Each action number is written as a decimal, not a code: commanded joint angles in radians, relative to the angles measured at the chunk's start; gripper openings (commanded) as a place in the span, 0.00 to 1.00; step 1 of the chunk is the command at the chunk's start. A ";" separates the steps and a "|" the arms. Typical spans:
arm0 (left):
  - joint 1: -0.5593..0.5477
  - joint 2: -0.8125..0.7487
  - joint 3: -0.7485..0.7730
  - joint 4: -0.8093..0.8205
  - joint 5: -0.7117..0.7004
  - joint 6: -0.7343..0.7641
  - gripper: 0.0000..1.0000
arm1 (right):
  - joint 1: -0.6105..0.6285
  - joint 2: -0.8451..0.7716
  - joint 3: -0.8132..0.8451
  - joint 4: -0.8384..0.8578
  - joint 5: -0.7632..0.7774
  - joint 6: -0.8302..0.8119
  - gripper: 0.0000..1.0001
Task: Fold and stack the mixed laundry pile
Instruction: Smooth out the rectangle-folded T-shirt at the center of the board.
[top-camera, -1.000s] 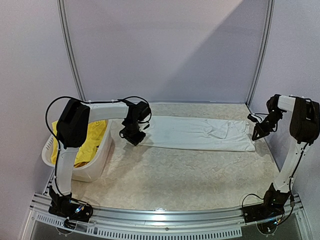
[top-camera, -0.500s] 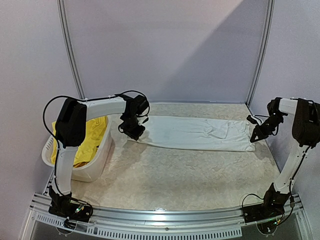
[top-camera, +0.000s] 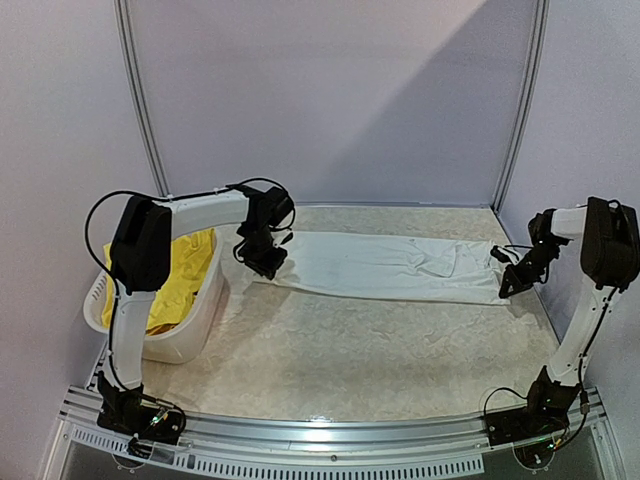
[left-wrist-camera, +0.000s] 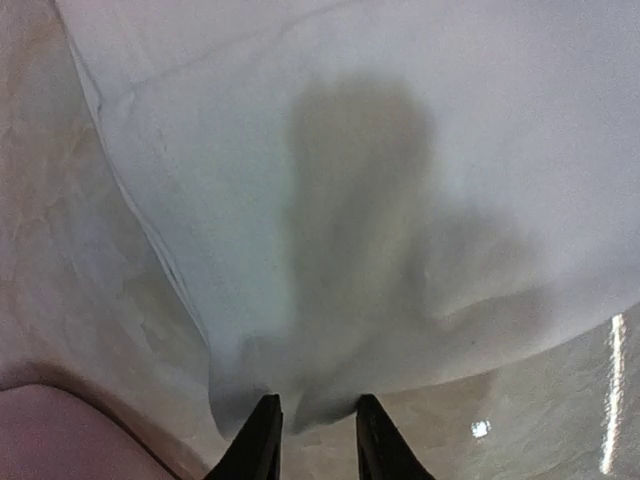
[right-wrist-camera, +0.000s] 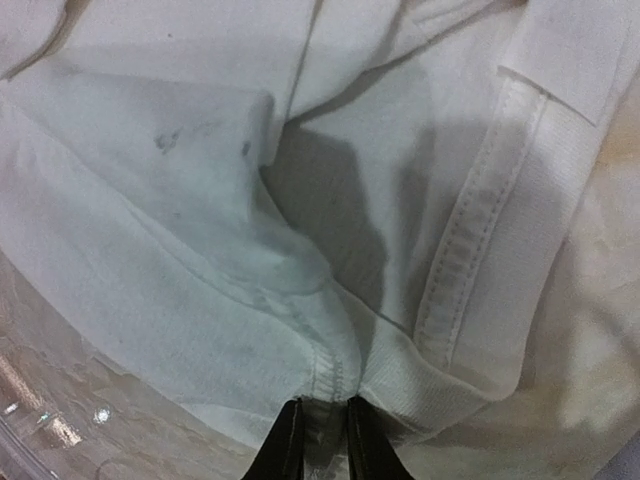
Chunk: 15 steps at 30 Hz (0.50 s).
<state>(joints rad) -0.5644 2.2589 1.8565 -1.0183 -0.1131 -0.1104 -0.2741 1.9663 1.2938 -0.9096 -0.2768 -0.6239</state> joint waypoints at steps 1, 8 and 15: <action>0.006 -0.056 -0.041 -0.057 -0.022 -0.014 0.27 | -0.007 -0.011 -0.064 0.057 0.146 0.011 0.16; -0.017 -0.103 -0.137 0.016 0.075 0.086 0.50 | -0.007 -0.024 -0.077 0.061 0.138 0.012 0.16; -0.049 -0.039 -0.068 -0.003 0.020 0.260 0.51 | -0.007 -0.027 -0.080 0.060 0.107 0.021 0.16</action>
<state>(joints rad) -0.5934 2.1990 1.7390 -1.0306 -0.0784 0.0227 -0.2726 1.9289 1.2476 -0.8616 -0.2379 -0.6132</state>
